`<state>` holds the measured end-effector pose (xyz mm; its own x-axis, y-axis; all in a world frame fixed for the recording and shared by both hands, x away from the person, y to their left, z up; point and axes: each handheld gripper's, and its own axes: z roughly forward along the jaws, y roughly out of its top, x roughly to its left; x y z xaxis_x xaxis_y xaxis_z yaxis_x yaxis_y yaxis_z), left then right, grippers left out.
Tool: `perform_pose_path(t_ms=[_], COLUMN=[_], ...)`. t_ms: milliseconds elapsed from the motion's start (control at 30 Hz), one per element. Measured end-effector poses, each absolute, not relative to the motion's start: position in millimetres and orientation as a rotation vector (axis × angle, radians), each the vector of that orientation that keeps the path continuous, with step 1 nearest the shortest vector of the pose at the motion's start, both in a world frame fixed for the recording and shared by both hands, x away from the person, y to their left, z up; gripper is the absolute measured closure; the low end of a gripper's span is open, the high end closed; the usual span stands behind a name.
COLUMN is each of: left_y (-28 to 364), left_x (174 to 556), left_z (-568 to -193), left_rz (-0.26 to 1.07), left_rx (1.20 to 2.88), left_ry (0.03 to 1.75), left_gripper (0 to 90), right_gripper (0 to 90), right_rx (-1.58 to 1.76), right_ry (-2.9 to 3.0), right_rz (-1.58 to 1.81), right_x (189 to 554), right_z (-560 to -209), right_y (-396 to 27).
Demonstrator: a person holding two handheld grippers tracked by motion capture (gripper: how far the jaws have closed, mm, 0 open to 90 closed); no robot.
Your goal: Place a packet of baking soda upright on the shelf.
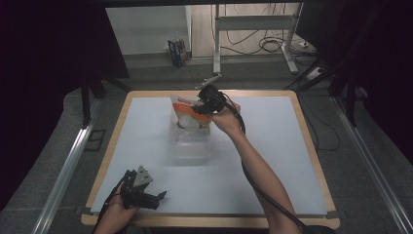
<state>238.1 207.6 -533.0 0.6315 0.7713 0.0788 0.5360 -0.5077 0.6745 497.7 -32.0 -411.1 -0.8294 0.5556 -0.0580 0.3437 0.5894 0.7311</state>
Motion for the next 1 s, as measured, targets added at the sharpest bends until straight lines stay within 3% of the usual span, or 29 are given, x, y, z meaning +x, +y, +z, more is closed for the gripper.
perform_pose_path(t_ms=[167, 500, 1000], left_y=[208, 207, 207], left_x=[238, 238, 238], left_z=[-533, -533, -533], left_rz=[0.493, 0.497, 0.497], left_rx=[2.236, 2.239, 2.239], left_ry=[1.018, 1.016, 1.015], left_gripper=[1.4, 1.4, 1.5], right_gripper=[37.3, 17.7, 1.1], right_rx=[0.733, 0.709, 0.723], right_ry=[2.516, 2.459, 2.486], right_rz=[1.115, 1.137, 1.165], right_x=[496, 488, 476], right_z=[-404, -394, -395], right_y=[-35, -44, -62])
